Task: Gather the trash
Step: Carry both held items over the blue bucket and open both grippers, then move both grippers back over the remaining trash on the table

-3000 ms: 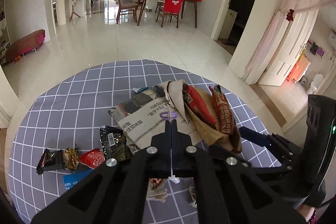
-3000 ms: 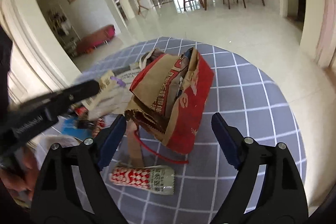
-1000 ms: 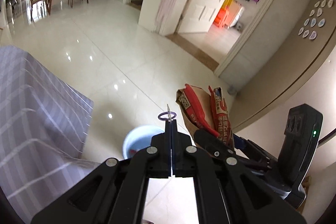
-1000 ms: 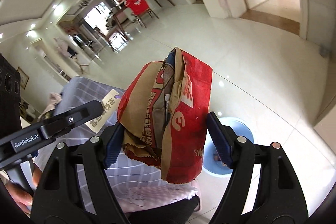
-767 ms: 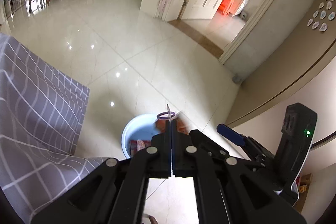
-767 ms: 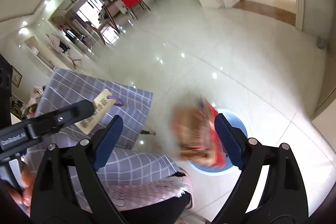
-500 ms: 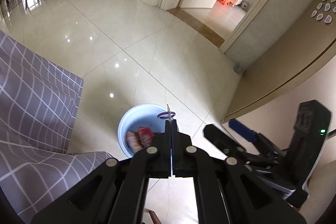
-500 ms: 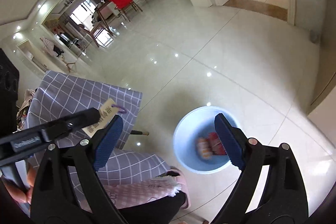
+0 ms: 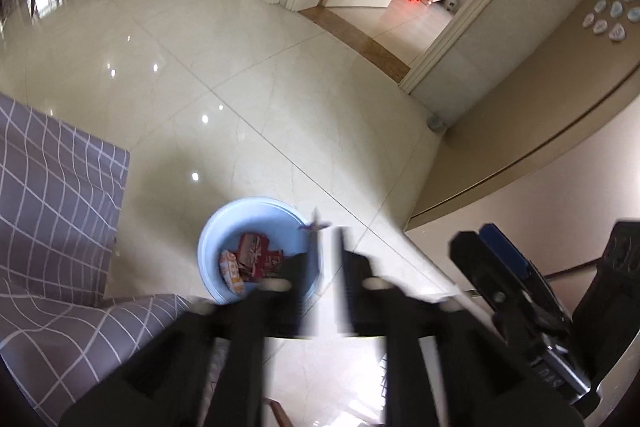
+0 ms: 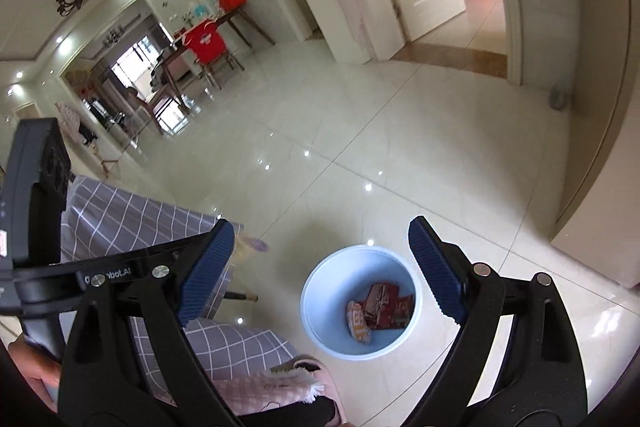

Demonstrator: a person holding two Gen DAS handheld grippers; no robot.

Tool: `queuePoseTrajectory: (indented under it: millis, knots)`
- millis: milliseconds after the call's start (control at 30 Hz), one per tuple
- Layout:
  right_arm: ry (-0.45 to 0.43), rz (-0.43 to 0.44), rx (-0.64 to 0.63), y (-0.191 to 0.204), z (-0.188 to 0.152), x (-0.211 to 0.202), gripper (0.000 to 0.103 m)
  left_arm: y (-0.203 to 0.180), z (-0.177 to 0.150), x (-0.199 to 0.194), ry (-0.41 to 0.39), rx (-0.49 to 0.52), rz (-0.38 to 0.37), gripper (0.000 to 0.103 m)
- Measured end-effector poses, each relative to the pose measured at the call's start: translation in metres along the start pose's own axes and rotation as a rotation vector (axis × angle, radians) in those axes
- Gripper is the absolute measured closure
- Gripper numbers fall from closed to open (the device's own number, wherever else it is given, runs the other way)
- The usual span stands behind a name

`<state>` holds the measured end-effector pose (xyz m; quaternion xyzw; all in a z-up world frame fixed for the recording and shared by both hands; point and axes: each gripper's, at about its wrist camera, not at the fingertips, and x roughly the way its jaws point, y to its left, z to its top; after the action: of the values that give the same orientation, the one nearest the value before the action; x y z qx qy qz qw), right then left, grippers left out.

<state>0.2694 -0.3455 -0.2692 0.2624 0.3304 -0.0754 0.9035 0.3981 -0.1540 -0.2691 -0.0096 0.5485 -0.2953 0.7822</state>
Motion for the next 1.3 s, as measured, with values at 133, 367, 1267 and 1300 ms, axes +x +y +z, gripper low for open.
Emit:
queuePoseTrajectory:
  millis: [133,367,1267,1300]
  knots:
    - [0.009,0.006,-0.002,0.002,0.002,-0.004,0.016,0.005,0.000,-0.011,-0.040,-0.028,0.045,0.030]
    - [0.017,0.033,-0.022,0.018,-0.001,-0.012,0.016,-0.003,-0.007,-0.040,-0.064,-0.001,0.073,0.030]
    - [0.061,0.338,-0.479,0.302,-0.045,-0.055,0.016,0.166,-0.113,-0.312,-0.381,-0.019,0.619,0.028]
    - [0.076,0.348,-0.507,0.318,-0.050,-0.051,0.016,0.181,-0.119,-0.323,-0.383,-0.029,0.649,0.028]
